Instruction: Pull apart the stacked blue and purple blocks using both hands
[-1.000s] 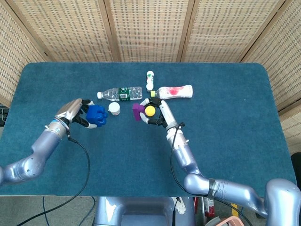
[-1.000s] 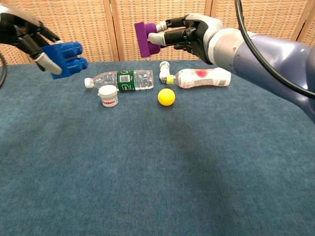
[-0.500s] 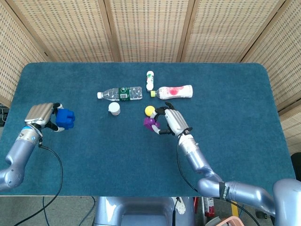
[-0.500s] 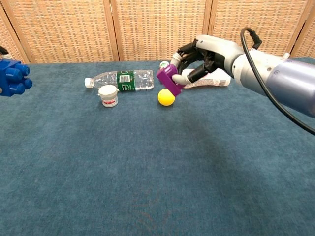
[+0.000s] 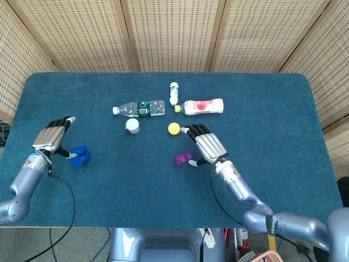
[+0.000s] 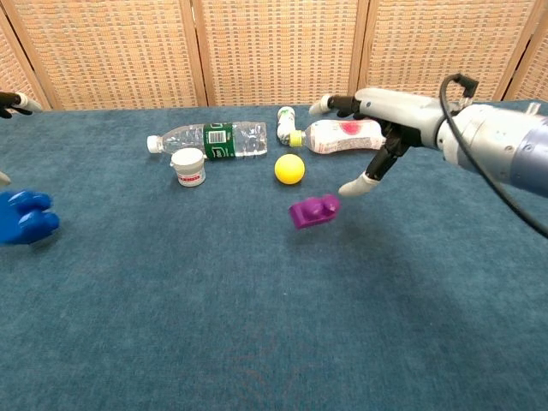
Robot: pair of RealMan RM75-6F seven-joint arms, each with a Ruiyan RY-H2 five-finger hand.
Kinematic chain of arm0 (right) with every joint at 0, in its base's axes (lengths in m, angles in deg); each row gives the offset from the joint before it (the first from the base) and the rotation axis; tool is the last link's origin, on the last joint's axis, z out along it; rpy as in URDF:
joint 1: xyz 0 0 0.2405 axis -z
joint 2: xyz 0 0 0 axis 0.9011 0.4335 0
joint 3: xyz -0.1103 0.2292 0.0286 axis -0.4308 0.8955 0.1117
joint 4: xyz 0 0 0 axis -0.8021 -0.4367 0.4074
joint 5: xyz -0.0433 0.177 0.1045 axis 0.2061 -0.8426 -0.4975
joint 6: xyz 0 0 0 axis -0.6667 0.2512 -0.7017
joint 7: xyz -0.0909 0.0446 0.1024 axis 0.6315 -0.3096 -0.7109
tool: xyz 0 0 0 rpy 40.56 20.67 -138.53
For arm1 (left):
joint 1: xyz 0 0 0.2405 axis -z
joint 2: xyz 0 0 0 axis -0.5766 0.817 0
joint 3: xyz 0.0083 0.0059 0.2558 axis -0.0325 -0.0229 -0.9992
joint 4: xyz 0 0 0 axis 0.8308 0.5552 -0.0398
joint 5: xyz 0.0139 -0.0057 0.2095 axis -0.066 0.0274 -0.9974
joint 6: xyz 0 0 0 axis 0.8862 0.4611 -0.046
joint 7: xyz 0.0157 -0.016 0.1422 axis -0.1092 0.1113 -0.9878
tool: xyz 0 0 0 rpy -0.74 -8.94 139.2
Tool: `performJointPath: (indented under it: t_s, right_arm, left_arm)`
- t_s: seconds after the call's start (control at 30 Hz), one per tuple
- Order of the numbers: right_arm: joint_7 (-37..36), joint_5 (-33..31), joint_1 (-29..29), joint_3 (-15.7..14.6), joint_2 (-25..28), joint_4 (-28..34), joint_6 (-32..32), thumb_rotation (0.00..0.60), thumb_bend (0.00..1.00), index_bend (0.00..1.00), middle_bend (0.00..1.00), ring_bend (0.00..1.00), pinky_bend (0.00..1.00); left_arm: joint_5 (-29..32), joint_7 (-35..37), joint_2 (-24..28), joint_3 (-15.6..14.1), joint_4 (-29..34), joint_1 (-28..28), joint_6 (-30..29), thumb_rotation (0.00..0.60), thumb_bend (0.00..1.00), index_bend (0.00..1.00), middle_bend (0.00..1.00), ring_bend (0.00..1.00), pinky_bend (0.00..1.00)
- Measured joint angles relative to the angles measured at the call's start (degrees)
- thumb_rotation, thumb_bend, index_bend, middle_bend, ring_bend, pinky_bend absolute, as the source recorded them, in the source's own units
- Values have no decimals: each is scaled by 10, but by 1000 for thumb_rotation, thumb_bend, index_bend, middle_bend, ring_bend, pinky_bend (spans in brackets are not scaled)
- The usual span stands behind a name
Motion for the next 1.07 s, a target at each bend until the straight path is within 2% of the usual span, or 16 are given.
performJointPath:
  t_s: [0.1,0.23,0.37,0.47,0.6,0.77,0.87,1.07]
  right_arm:
    - [-1,17,17,-4,35,37,-24,600,0,55,14,0,0]
    - [-21,70,49,-20,68,55,-66,600,0,55,13,0,0]
    - [-48,152,87,-47,96,40,-133,600,0,55,13,0,0]
    - [-78,217,120,-71,113,4,-200,600,0,55,13,0,0]
    - [-108,279,170,-100,124,-77,-298,600,0,55,13,0,0]
    - [-127,317,231,-127,130,-140,-375,600,0,55,13,0,0]
    - [-124,314,261,-138,140,-132,-388,600,0,55,4,0,0]
    - [-78,292,299,-144,175,-50,-394,600,0,55,0,0,0]
  left_arm:
    - [-46,39,18,12,18,-25,-14,600,0,0,0,0,0]
    - [-126,105,43,24,43,-78,-63,600,0,0,0,0,0]
    - [-196,181,57,28,61,-143,-131,600,0,0,0,0,0]
    - [-246,213,59,25,65,-194,-197,600,0,0,0,0,0]
    - [-284,219,50,17,65,-258,-286,600,0,0,0,0,0]
    - [-323,193,33,4,64,-331,-373,600,0,0,0,0,0]
    - [-347,167,22,-5,62,-364,-415,600,0,0,0,0,0]
    - [-402,128,-1,-13,51,-407,-471,600,0,0,0,0,0]
